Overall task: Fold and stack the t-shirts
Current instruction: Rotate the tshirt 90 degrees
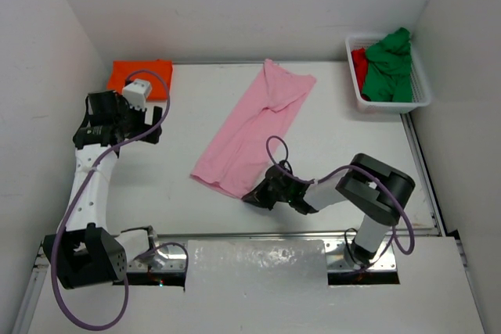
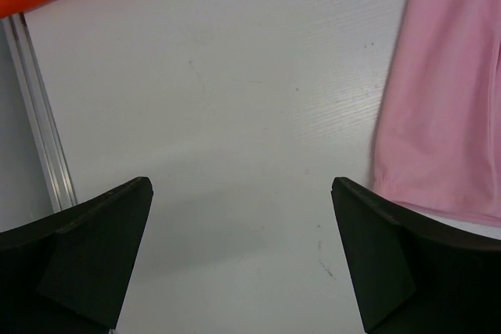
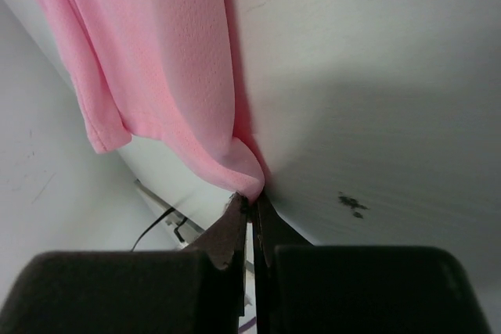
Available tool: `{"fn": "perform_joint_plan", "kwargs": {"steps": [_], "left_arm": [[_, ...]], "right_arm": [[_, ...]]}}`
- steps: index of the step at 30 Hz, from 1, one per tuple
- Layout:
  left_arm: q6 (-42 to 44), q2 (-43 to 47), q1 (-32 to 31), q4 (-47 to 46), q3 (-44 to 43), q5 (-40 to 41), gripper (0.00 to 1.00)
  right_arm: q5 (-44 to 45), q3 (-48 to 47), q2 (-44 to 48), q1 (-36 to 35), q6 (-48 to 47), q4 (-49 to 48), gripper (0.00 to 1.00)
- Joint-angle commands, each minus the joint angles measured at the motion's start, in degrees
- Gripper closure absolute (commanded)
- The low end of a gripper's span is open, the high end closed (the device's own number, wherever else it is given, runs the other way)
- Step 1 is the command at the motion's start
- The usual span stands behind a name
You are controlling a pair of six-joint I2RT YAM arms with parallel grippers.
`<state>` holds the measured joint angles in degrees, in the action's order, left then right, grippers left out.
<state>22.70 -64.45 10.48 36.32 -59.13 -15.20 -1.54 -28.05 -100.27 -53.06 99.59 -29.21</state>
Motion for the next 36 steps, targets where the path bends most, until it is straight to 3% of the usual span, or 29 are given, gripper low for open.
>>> {"fn": "perform_joint_plan", "kwargs": {"steps": [1, 5, 8, 11, 18, 25, 28, 29, 32, 36], "left_arm": [[2.0, -0.2, -1.0, -0.3, -1.4, -4.4, 0.03], [5.0, -1.6, -4.7, -0.5, -1.4, -7.2, 0.05], [9.1, -2.6, -15.9, -1.1, -0.9, -2.6, 0.05], [14.2, -3.9, -22.6, -1.0, -0.4, -0.7, 0.05], [34.2, -9.1, -44.0, 5.4, 0.7, 7.5, 0.04], [54.9, -8.3, -62.0, 3.2, 11.4, 8.1, 0.04], [59.1, -9.6, -65.9, -3.8, 16.0, 7.1, 0.04], [61.0, -10.0, -67.4, -7.2, 17.1, 6.8, 0.05], [63.3, -12.3, -68.1, -13.3, 20.4, 6.1, 0.07], [64.5, -15.2, -68.1, -18.1, 23.0, 6.2, 0.09]], "right_arm": [[2.6, 6.1, 1.1, 3.1, -7.1, 11.3, 1.00], [-0.9, 11.3, 6.9, 8.0, -16.2, 15.3, 1.00], [-3.4, 14.5, 12.3, 12.3, -23.4, 21.0, 1.00], [-6.2, 17.3, 18.2, 16.6, -30.3, 27.4, 1.00], [-11.6, 21.1, 30.1, 28.6, -44.6, 42.4, 1.00], [-16.7, 18.4, 31.5, 31.3, -55.1, 47.2, 0.99], [-17.8, 14.7, 32.1, 31.4, -61.8, 51.8, 0.86], [-18.5, 12.7, 32.8, 31.4, -63.3, 53.1, 0.74], [-18.7, 8.4, 35.6, 31.4, -66.6, 57.2, 0.60], [-17.6, 4.4, 36.0, 31.5, -65.9, 59.5, 0.59]]}}
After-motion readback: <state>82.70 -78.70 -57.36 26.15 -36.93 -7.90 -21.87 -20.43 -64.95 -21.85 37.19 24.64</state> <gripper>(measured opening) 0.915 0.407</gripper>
